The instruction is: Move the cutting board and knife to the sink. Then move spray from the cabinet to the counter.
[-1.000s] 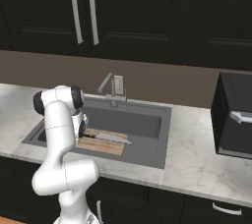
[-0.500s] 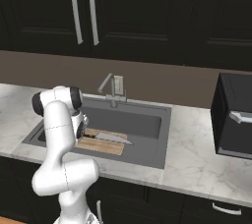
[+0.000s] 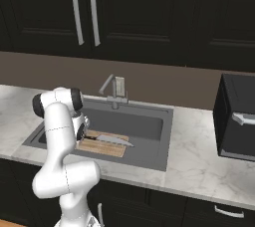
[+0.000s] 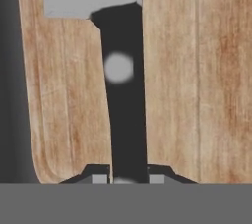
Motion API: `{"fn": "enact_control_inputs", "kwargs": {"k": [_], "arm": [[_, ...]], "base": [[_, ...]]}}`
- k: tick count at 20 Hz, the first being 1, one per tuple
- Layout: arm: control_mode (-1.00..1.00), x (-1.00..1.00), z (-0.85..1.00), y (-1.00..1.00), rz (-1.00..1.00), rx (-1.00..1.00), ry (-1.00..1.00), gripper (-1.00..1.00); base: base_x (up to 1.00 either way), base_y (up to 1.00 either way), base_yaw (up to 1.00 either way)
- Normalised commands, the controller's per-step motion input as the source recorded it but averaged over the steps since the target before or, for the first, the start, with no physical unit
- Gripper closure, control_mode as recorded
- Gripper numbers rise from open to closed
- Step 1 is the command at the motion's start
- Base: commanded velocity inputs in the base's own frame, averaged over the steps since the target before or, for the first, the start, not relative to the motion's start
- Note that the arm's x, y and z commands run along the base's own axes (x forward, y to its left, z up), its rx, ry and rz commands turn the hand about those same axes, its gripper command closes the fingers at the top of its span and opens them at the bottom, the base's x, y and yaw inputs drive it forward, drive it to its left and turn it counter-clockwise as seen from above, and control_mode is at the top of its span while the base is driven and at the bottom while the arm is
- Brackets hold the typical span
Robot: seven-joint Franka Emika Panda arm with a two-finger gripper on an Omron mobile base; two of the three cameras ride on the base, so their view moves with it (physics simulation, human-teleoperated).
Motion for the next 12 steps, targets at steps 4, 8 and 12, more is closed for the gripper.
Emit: {"fn": "enact_control_inputs", "kwargs": {"k": [4, 8, 12], "arm": [[-1.00, 0.28, -0.29, 0.03, 0.00, 0.00, 0.09, 1.00], [-1.00, 0.17, -0.22, 0.01, 0.00, 0.00, 0.17, -1.00], [-1.00, 0.01, 0.00, 0.01, 0.00, 0.00, 0.09, -1.00]], "base": [[0.00, 0.00, 0.00], [0.00, 0.00, 0.00], [0.00, 0.00, 0.00]]}}
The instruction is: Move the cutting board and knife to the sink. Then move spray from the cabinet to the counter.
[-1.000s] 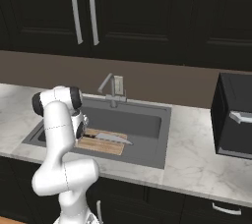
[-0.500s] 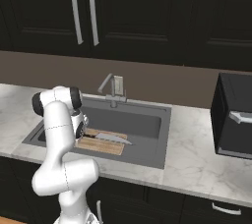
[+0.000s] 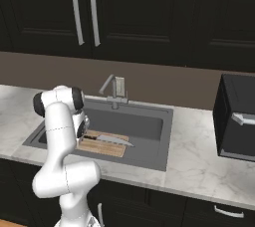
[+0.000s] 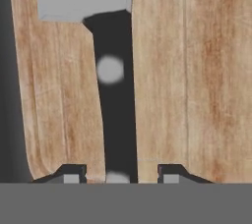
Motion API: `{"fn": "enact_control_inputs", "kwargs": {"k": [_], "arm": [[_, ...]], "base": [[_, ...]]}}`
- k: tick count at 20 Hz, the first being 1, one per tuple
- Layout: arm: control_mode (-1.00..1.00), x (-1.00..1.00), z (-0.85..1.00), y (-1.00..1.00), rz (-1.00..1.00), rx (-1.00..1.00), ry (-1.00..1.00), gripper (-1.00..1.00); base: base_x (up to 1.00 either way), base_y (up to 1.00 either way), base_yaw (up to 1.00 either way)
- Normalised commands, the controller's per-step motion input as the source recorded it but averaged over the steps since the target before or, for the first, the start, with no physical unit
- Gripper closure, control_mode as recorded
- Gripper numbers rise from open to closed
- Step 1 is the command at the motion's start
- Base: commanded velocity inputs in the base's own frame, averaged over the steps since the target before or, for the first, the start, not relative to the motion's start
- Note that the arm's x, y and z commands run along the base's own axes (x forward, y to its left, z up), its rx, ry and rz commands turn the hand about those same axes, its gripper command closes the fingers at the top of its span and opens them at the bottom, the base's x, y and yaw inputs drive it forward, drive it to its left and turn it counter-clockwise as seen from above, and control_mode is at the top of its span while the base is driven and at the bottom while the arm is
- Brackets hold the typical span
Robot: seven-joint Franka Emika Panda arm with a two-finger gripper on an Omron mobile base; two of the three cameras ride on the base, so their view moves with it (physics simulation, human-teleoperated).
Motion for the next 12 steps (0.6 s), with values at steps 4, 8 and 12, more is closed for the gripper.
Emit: {"fn": "enact_control_inputs", "kwargs": {"k": [4, 8, 12], "arm": [[-1.00, -0.06, 0.08, 0.11, 0.00, 0.00, 0.04, -1.00], [-1.00, -0.07, 0.14, 0.02, 0.00, 0.00, 0.06, -1.00], [-1.00, -0.09, 0.34, 0.03, 0.00, 0.00, 0.08, -1.00]], "base": [[0.00, 0.00, 0.00], [0.00, 0.00, 0.00], [0.00, 0.00, 0.00]]}}
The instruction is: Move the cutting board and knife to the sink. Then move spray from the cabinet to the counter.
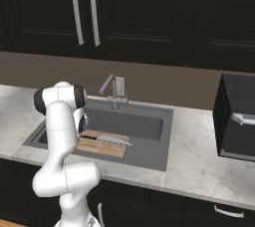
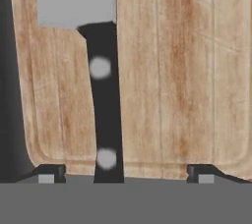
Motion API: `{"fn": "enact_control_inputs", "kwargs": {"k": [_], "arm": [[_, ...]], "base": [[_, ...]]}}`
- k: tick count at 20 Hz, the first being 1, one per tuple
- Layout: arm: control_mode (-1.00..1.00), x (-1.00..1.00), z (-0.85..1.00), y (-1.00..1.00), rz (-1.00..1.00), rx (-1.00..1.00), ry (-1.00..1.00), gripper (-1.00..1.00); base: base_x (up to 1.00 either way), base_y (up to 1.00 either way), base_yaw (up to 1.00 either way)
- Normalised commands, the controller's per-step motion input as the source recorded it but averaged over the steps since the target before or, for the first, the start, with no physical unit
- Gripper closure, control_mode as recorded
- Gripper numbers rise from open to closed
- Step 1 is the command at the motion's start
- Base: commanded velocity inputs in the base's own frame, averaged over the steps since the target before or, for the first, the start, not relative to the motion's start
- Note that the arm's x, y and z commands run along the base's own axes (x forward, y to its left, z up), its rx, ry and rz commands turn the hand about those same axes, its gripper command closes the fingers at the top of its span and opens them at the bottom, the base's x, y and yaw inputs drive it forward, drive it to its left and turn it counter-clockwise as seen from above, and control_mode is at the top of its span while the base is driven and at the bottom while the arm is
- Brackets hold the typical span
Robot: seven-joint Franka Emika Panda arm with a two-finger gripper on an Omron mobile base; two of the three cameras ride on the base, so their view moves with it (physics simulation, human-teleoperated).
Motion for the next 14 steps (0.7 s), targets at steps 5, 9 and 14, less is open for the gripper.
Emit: {"fn": "enact_control_inputs", "kwargs": {"k": [5, 9, 14], "arm": [[-1.00, -0.27, 0.43, 0.04, 0.00, -0.01, 0.02, -1.00], [-1.00, -0.33, 0.45, 0.00, -0.01, -0.01, 0.00, -1.00], [-1.00, -0.42, 0.40, 0.00, -0.04, 0.00, 0.00, -1.00]], "base": [[0.00, 0.00, 0.00], [0.00, 0.00, 0.00], [0.00, 0.00, 0.00]]}}
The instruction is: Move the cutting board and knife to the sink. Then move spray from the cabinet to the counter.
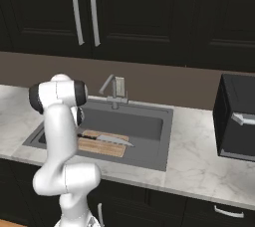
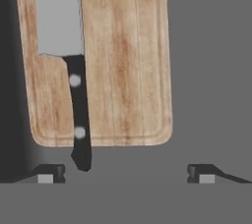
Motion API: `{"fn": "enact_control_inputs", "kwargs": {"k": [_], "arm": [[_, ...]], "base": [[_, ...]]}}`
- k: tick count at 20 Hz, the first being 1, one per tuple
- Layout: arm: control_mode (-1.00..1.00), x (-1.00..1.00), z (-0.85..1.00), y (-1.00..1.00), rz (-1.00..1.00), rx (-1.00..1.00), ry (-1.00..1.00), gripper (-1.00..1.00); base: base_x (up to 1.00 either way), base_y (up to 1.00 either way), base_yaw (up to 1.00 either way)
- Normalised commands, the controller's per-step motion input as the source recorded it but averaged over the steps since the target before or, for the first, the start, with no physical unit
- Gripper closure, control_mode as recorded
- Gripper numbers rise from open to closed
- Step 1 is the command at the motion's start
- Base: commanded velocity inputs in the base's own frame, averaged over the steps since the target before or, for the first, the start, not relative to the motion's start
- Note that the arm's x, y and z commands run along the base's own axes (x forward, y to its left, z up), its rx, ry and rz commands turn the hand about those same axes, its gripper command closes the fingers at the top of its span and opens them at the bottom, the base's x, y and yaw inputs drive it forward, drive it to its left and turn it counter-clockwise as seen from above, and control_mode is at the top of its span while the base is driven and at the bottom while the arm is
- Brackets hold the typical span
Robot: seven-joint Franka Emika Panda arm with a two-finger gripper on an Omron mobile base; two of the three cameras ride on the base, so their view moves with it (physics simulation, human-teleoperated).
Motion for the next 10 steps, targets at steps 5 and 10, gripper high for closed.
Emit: {"fn": "enact_control_inputs", "kwargs": {"k": [5, 10], "arm": [[-1.00, -0.36, 0.47, 0.00, -0.08, 0.00, 0.00, -1.00], [-1.00, -0.30, 0.54, 0.00, -0.09, 0.00, 0.00, -1.00]], "base": [[0.00, 0.00, 0.00], [0.00, 0.00, 0.00]]}}
